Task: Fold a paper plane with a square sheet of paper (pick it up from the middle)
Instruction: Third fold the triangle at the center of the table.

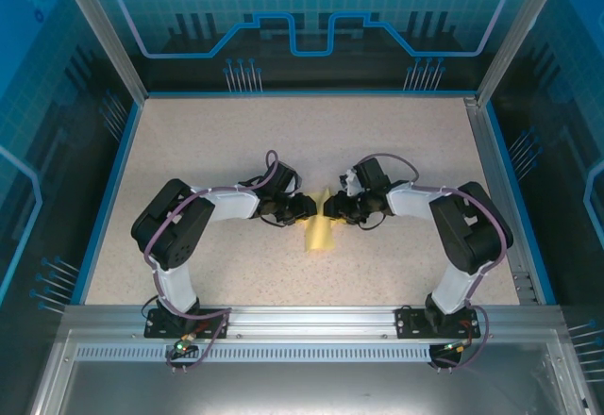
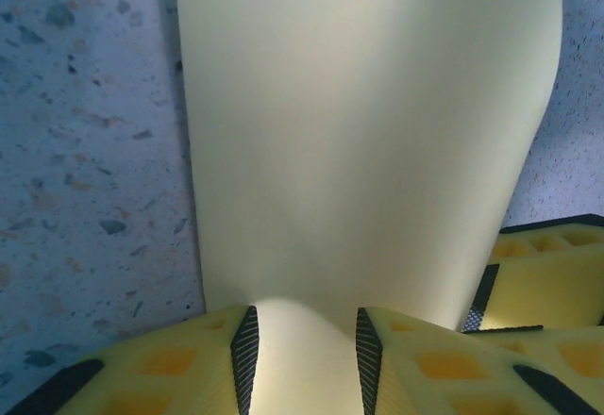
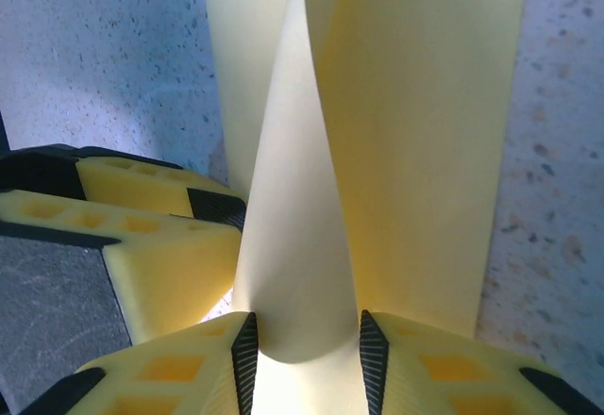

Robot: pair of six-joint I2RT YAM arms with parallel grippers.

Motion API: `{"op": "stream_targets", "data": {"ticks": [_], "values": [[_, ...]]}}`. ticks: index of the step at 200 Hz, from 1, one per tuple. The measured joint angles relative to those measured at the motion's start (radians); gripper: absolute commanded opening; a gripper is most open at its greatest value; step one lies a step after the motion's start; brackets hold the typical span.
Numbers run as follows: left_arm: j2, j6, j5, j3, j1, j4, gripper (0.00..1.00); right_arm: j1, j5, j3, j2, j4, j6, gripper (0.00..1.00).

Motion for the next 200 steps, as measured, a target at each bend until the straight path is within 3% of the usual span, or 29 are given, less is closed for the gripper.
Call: {"op": "stream_targets", "data": {"ticks": [82,124,154,167,200], "values": [[0.000,0.000,0.000,0.000,0.000,-0.001,0.36,-0.025,-0.018,0.111,0.073,-0.003,-0.027,0.38],[0.000,0.003,0.000,0.000,0.000,-0.001,0.36,-0.026,-0.003,0.114,0.076,-0.060,-0.051,0.30],[0.000,0.017,0.000,0.000,0.000,-0.001,0.37,-0.026,0.021,0.106,0.076,-0.111,-0.076,0.16],[-0.005,0.033,0.000,0.000,-0.001,-0.003,0.38,-0.026,0.020,0.099,0.076,-0.117,-0.076,0.14],[-0.082,0.095,-0.009,-0.027,-0.009,-0.026,0.46,-0.026,0.019,0.088,0.076,-0.117,-0.064,0.09]]}}
